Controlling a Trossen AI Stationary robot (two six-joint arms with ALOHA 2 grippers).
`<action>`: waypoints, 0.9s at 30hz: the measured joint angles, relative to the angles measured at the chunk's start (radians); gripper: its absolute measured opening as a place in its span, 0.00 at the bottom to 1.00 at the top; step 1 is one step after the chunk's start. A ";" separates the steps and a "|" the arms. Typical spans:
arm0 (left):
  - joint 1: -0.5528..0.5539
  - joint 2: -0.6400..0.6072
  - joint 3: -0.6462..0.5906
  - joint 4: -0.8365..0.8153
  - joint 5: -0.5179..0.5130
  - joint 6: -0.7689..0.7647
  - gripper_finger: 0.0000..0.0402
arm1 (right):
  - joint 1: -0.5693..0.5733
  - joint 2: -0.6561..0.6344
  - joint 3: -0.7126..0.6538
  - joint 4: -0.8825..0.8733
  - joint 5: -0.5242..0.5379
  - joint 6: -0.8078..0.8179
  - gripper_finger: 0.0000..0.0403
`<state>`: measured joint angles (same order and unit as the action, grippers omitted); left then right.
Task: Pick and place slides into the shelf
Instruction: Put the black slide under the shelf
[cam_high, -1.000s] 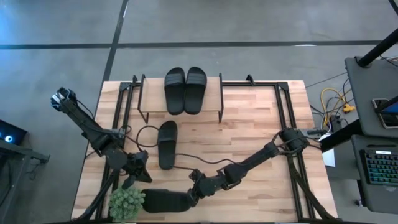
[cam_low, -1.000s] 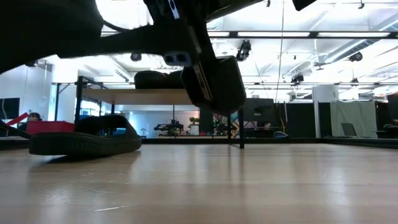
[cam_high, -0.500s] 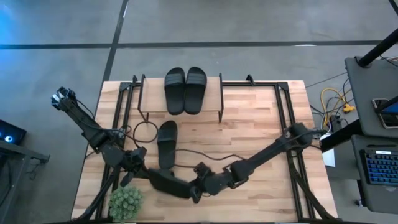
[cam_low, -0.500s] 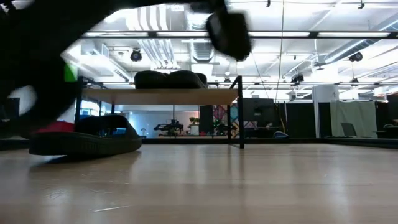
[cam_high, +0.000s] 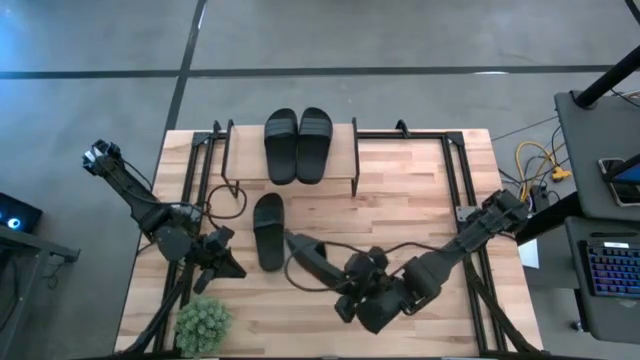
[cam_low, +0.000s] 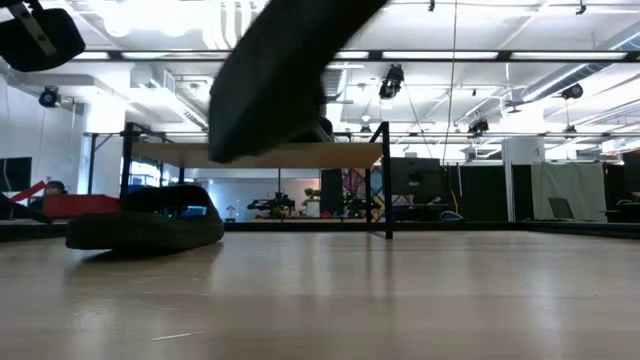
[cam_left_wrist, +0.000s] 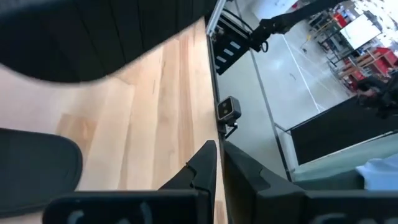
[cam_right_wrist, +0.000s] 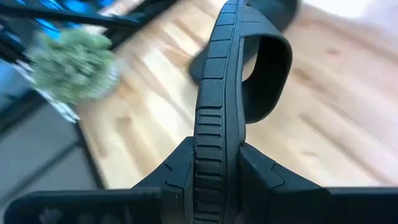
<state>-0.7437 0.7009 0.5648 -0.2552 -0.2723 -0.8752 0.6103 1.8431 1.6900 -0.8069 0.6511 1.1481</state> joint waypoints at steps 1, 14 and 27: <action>0.000 0.000 0.000 -0.003 -0.003 0.001 0.03 | 0.001 0.014 0.033 -0.067 0.006 0.000 0.19; 0.000 0.052 0.000 -0.021 -0.025 -0.008 0.03 | -0.079 0.405 0.467 -0.584 0.059 -0.358 0.20; 0.000 0.095 0.000 -0.018 -0.029 -0.082 0.03 | -0.147 0.626 0.663 -0.719 0.084 -0.448 0.21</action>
<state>-0.7438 0.7963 0.5648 -0.2736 -0.3013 -0.9574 0.4632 2.4691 2.3531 -1.5258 0.7351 0.7002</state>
